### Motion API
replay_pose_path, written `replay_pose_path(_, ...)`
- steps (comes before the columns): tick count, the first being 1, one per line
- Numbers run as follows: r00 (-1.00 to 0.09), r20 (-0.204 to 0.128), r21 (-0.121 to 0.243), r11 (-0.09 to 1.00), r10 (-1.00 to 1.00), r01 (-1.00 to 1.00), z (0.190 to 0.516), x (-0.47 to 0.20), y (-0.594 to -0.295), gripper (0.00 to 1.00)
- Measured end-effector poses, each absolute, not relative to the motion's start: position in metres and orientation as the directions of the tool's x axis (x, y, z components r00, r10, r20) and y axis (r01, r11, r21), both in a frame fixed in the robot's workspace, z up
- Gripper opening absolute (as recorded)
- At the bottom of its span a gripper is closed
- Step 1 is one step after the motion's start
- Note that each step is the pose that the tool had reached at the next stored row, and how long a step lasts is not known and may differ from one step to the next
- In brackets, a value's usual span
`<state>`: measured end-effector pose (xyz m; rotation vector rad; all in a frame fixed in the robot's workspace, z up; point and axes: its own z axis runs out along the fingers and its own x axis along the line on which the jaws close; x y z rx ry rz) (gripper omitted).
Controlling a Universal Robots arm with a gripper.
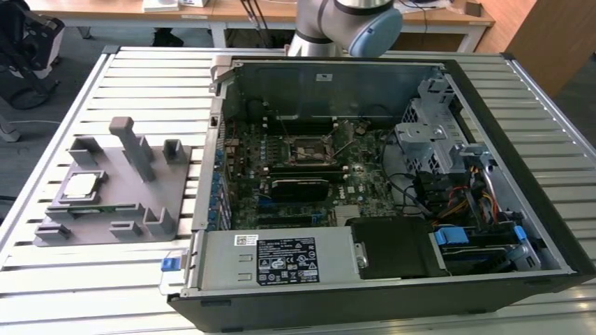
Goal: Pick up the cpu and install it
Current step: 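Reach for the cpu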
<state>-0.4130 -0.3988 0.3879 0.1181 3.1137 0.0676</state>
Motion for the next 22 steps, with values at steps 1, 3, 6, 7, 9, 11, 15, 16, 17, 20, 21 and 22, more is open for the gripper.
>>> replay_pose_path(1, -0.997, -0.023, 0.044, 0.996, 0.076, 0.075, 0.388, -0.415, -0.399, 0.11)
replay_pose_path(3, -0.997, -0.023, 0.044, 0.996, 0.076, 0.075, 0.388, -0.418, -0.399, 0.11)
replay_pose_path(6, -0.997, -0.023, 0.044, 0.996, 0.076, 0.075, 0.387, -0.424, -0.399, 0.11)
replay_pose_path(7, -0.997, -0.023, 0.044, 0.996, 0.076, 0.075, 0.387, -0.426, -0.399, 0.11)
replay_pose_path(9, -0.997, -0.023, 0.044, 0.996, 0.076, 0.075, 0.387, -0.429, -0.399, 0.11)
replay_pose_path(11, -0.997, -0.023, 0.044, 0.996, 0.076, 0.075, 0.387, -0.432, -0.399, 0.11)
replay_pose_path(15, -0.997, -0.023, 0.044, 0.996, 0.076, 0.075, 0.387, -0.438, -0.399, 0.11)
replay_pose_path(16, -0.997, -0.023, 0.044, 0.996, 0.076, 0.075, 0.386, -0.439, -0.399, 0.11)
replay_pose_path(17, -0.997, -0.023, 0.044, 0.996, 0.076, 0.075, 0.386, -0.44, -0.399, 0.11)
replay_pose_path(20, -0.997, -0.023, 0.044, 0.996, 0.076, 0.075, 0.386, -0.444, -0.399, 0.11)
replay_pose_path(21, -0.997, -0.023, 0.044, 0.996, 0.076, 0.075, 0.386, -0.445, -0.399, 0.11)
replay_pose_path(22, -0.997, -0.023, 0.044, 0.996, 0.076, 0.075, 0.386, -0.446, -0.399, 0.11)
